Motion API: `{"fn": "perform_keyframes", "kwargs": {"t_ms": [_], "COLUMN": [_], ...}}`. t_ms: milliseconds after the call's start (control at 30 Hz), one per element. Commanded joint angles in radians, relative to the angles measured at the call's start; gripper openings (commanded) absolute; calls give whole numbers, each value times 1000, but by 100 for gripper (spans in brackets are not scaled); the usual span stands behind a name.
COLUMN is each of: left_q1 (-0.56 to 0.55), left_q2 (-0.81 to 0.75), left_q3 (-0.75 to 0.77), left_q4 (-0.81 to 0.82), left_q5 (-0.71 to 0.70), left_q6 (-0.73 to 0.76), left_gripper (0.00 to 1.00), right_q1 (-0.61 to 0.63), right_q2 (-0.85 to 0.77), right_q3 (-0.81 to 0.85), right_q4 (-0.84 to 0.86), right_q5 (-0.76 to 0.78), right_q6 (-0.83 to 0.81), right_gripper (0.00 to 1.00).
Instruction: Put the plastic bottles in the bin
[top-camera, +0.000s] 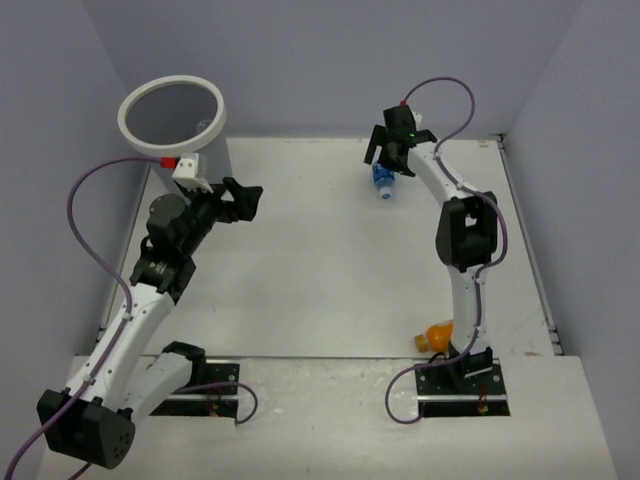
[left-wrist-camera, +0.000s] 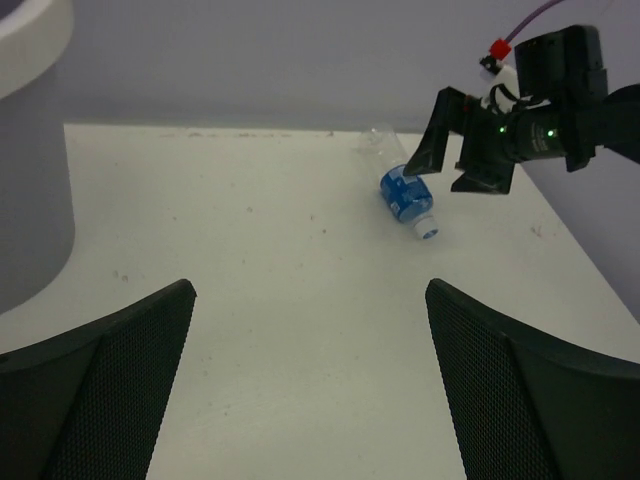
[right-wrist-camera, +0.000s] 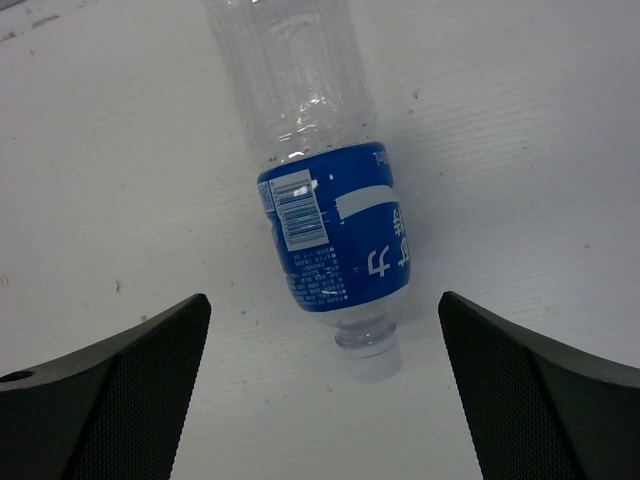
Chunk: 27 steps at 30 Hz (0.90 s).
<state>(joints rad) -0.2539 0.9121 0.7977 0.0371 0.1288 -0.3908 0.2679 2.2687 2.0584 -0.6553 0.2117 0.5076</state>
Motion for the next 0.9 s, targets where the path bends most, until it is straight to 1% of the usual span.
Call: {"fn": "perform_keyframes", "kwargs": {"t_ms": [0, 167, 233, 300, 333, 400, 433, 500, 567, 667, 733, 867], "left_q1": [1, 1, 2, 1, 1, 1, 1, 1, 1, 1, 1, 0], "left_q2": [-27, -13, -3, 5, 8, 12, 10, 0, -9, -26, -35, -34], "left_q3": [-27, -24, -26, -27, -28, -28, -32, -41, -43, -42, -41, -41], "left_q4": [40, 37, 38, 38, 37, 36, 35, 35, 35, 34, 32, 30], "left_q5": [-54, -54, -54, -55, -57, -58, -55, -61, -63, -62, -58, -19], "left_q6": [-9, -20, -25, -28, -30, -34, -34, -37, -37, -41, -46, -69], "left_gripper": [100, 100, 100, 100, 100, 100, 100, 100, 100, 100, 100, 100], "right_q1": [-18, -20, -25, -30, -32, -35, -38, -39, -41, -42, -42, -42], "right_q2": [95, 158, 190, 204, 204, 205, 208, 207, 198, 177, 162, 79], "right_q3": [129, 157, 190, 205, 203, 198, 192, 182, 164, 137, 118, 65], "right_q4": [-49, -53, -81, -95, -95, -95, -96, -99, -99, -98, -96, -50], "right_q5": [-62, -105, -138, -156, -166, -194, -205, -206, -197, -173, -174, -239], "right_q6": [31, 21, 19, 22, 22, 15, 13, 18, 24, 29, 24, -28], "right_gripper": [99, 99, 99, 95, 92, 80, 72, 57, 48, 30, 23, 15]}}
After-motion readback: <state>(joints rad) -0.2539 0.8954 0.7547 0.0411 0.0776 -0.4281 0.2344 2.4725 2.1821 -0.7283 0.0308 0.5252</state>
